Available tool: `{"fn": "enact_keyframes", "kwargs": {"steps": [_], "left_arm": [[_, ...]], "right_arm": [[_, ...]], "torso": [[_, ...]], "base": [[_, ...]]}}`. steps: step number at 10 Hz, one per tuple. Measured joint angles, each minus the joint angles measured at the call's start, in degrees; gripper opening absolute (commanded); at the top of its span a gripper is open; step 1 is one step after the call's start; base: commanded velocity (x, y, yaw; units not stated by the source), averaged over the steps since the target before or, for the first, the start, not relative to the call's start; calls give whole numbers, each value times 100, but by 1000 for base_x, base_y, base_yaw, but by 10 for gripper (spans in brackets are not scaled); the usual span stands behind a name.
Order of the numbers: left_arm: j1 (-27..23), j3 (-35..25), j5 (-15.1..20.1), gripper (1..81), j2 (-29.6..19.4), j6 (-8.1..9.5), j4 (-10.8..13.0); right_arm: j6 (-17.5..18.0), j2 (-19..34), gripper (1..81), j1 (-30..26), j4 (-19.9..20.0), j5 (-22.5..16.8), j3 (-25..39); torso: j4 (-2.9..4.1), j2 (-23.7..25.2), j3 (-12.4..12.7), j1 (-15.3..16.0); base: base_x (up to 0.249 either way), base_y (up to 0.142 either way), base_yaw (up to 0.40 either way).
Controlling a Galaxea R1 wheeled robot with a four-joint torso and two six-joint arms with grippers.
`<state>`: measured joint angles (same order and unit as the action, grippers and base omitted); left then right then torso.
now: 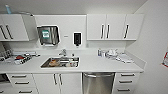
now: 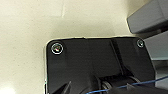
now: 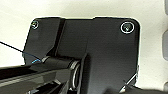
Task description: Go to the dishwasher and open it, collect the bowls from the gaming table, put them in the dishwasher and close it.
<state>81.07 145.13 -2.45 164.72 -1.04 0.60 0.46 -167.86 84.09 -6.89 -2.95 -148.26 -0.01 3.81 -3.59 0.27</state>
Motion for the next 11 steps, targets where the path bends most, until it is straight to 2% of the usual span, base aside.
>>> {"fn": "enact_keyframes", "kwargs": {"steps": [11], "left_arm": [[-26, 2, -18, 811, 0, 0, 0]], "right_arm": [[0, 0, 811, -28, 0, 1, -2]], "torso": [[0, 0, 0, -2]], "base": [[87, 0, 0]]}}
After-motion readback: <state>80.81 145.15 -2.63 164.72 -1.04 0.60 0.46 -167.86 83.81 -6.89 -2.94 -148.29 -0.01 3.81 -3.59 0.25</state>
